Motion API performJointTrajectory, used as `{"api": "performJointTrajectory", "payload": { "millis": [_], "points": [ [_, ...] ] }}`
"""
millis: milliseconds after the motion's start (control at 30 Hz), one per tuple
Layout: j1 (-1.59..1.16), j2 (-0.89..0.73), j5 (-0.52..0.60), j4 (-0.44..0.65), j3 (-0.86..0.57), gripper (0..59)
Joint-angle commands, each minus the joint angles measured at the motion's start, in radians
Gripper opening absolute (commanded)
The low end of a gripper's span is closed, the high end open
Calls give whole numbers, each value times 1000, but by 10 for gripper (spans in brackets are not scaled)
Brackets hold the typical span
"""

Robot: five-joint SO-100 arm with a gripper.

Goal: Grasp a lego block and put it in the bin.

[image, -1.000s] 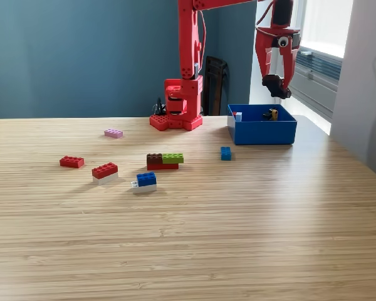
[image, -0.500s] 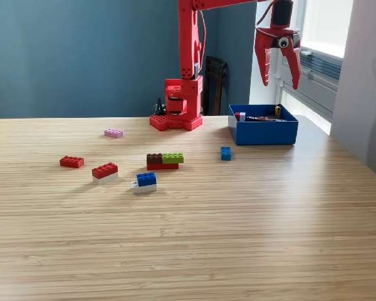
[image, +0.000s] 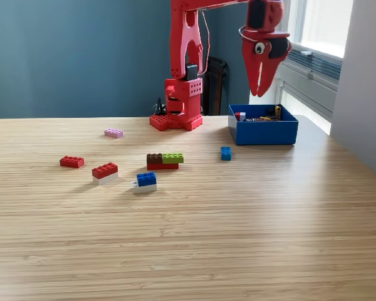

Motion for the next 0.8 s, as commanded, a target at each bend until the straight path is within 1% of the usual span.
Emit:
{"api": "performJointTrajectory", "payload": {
  "millis": [33,167,300,800],
  "points": [
    [333,43,-58,9,-41,1],
    [508,43,-117,3,-31,1],
    [600,43,-155,2,-11,1],
    [621,43,-163,-5,12,1]
  ]
}}
